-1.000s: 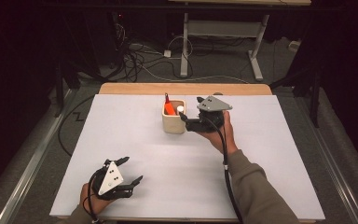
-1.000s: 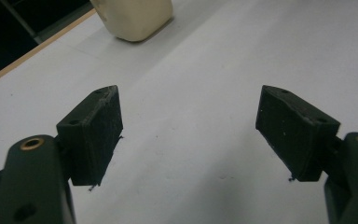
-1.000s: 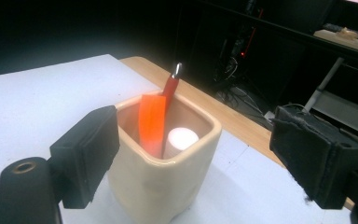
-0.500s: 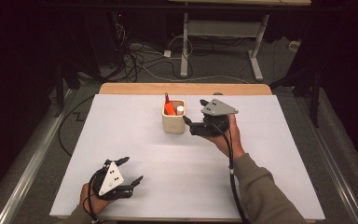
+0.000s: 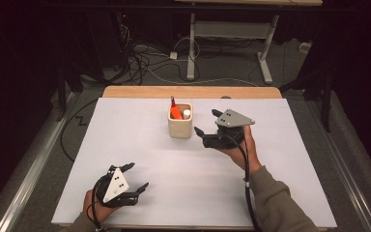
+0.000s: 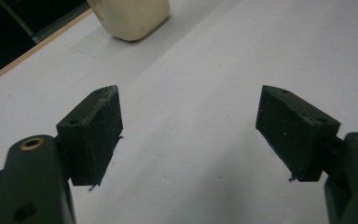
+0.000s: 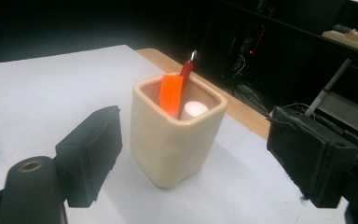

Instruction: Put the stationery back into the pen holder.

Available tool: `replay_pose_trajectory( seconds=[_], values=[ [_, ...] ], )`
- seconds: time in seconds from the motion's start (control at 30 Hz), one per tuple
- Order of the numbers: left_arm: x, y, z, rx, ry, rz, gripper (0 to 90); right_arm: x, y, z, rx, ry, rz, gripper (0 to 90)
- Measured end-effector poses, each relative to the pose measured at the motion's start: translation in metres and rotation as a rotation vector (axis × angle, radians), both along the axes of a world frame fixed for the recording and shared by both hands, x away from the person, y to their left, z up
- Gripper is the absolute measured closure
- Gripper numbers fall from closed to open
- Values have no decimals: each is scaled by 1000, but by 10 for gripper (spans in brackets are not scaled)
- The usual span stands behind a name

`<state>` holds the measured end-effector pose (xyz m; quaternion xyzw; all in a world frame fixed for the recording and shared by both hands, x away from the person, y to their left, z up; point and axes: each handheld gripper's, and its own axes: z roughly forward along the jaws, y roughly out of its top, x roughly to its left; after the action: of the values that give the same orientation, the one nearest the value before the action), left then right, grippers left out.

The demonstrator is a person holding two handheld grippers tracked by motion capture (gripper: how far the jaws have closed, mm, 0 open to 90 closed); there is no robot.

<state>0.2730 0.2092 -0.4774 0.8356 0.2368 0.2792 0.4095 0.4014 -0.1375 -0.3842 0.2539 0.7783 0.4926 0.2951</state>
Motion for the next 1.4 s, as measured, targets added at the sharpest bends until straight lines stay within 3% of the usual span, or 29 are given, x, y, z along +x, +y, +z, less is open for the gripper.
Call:
replay_pose_trajectory(
  seconds=[0.27, 0.4, 0.63, 1.4],
  values=[
    [0, -1, 0, 1, 0, 0, 221, -10, -11, -5, -5, 1, 0, 177],
    [0, -1, 0, 4, 1, 0, 220, -15, -14, -8, -33, -15, 2, 175],
    [0, -1, -1, 6, 3, -2, 220, -21, -23, -11, -4, -8, -3, 171],
    [0, -3, -2, 11, 4, -4, 220, -48, -45, -21, -29, -32, 0, 173]
  ],
)
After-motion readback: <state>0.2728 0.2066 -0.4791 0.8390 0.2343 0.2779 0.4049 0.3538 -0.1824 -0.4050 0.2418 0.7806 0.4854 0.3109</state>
